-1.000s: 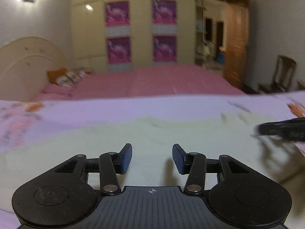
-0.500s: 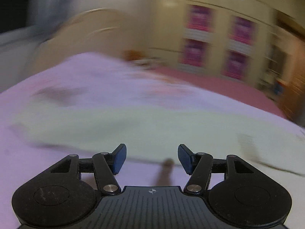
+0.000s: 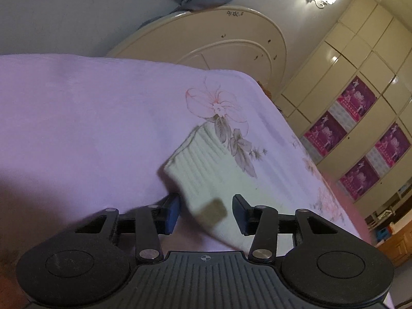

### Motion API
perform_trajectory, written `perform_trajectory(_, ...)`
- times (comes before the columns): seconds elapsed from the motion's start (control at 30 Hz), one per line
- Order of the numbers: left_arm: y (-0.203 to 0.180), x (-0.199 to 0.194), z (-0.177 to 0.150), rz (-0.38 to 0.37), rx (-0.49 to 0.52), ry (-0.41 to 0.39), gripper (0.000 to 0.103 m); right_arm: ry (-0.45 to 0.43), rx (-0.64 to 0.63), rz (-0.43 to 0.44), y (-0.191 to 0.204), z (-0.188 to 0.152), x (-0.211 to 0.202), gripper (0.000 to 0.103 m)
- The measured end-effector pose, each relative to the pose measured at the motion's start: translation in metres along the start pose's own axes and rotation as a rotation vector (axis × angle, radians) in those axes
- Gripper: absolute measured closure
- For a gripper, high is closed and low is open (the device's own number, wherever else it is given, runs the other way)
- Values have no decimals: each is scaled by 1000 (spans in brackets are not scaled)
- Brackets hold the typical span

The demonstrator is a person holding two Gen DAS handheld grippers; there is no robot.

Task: Fold small clothes

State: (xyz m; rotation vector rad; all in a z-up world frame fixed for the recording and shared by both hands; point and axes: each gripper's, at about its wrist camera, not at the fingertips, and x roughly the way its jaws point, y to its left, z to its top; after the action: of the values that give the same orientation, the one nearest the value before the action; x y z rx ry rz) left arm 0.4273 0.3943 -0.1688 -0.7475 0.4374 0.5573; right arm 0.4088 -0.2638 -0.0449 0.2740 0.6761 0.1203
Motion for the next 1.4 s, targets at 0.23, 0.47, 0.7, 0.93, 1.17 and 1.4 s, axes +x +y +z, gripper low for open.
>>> perform_trajectory(0.23,4,16,1,10,12,-4,101,9,13,-5,1,0,6,77)
perform_trajectory(0.47,-46,12,-11,-108,65,-25,101,2,35,-18,-9,0,4,77)
perform_trajectory(0.7,-131,12,-48,-247,235,27,101,-13,54,-19,-16,0,-1,77)
perform_trajectory(0.93,-221,0,-106,-381,439,120,101,-14,80,-16,-22,-6,-4,77)
perform_trajectory(1.17,-287,-23,-157,-450,573,167,101,-18,97,-16,-31,-12,-8,77)
perform_trajectory(1.4,-340,-84,-220,-527,787,193,101,-21,115,-6,-36,-17,-10,77)
